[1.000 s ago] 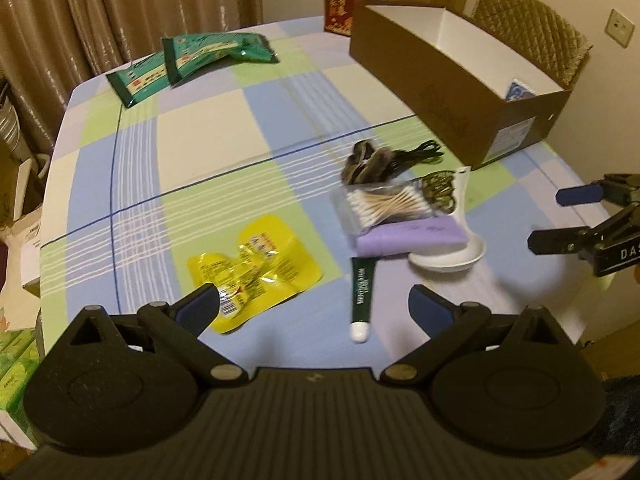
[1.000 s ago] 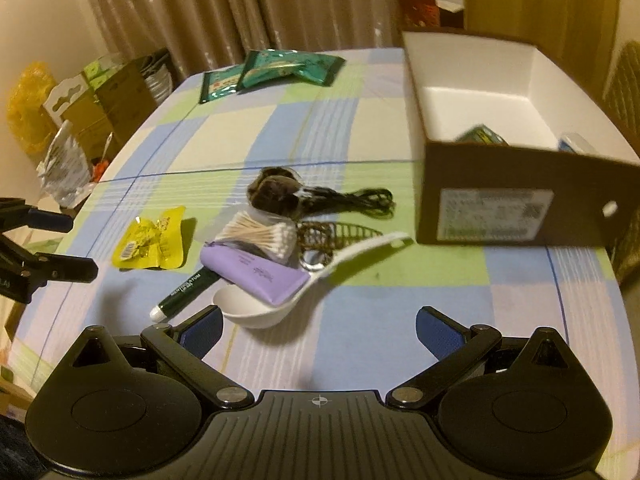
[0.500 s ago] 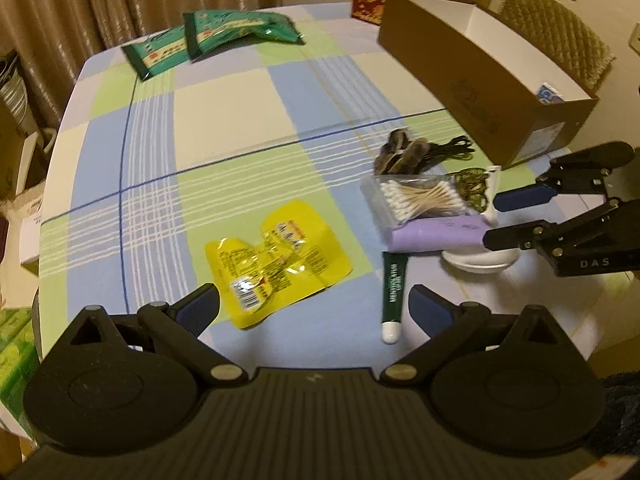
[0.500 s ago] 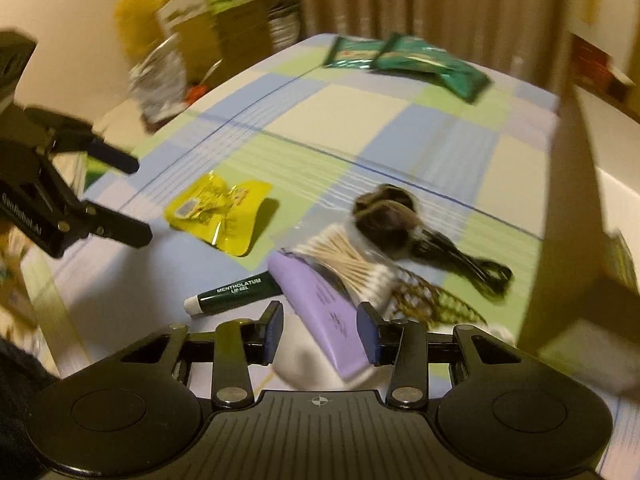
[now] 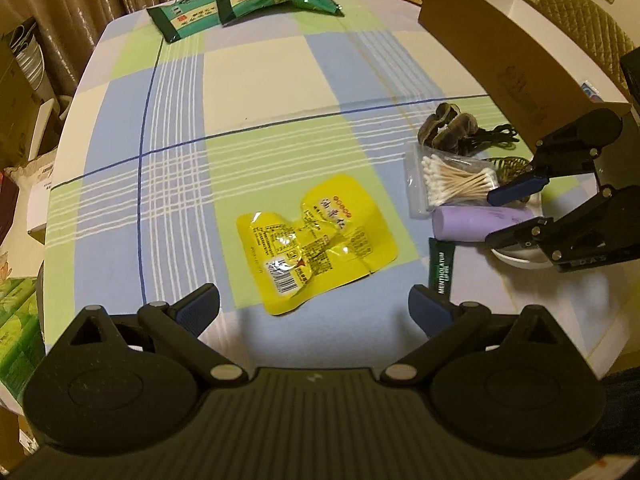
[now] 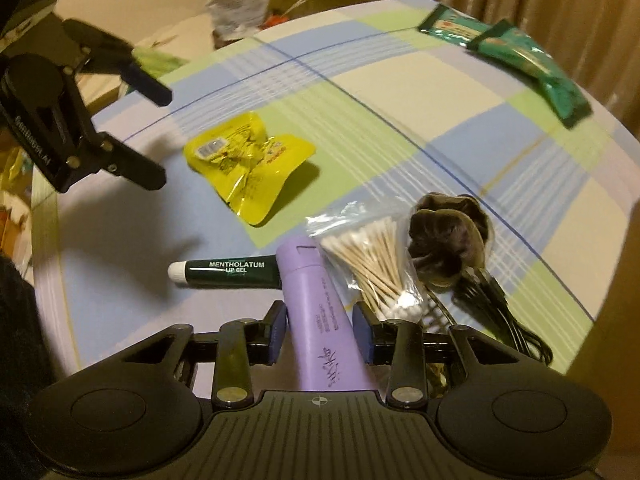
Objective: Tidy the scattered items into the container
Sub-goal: 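Grasp the purple tube with the right gripper and lift it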
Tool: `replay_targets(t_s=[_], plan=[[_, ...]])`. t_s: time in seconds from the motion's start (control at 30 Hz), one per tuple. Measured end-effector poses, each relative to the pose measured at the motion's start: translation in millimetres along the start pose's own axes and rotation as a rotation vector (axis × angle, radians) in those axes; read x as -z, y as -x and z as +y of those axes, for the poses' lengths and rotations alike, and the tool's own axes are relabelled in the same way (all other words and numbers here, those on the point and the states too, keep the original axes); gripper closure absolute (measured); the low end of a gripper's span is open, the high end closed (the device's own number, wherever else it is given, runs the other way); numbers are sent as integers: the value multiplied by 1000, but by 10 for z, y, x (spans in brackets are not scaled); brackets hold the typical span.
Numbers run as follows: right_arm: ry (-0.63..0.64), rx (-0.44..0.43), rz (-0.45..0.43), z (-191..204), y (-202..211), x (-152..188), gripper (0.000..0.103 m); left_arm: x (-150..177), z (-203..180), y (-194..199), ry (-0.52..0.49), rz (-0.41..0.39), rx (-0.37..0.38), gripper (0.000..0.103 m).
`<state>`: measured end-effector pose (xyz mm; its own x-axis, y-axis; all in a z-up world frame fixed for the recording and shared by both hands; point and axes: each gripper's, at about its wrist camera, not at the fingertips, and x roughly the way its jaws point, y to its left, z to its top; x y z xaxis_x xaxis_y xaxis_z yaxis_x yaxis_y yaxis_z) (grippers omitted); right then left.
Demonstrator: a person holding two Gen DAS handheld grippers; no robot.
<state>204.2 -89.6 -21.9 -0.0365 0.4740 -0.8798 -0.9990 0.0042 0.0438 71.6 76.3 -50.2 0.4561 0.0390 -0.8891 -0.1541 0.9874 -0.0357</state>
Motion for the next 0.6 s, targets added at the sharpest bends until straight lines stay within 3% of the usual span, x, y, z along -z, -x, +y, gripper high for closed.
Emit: replay_targets(t_s=[0.33,0.6], plan=[[116,12,29,142,-144,-47,71,-51,-10,-111,-38,15,1,4],[24,55,-38,161,130,-58,71,-106,-10,-214,-193,4,27,5]])
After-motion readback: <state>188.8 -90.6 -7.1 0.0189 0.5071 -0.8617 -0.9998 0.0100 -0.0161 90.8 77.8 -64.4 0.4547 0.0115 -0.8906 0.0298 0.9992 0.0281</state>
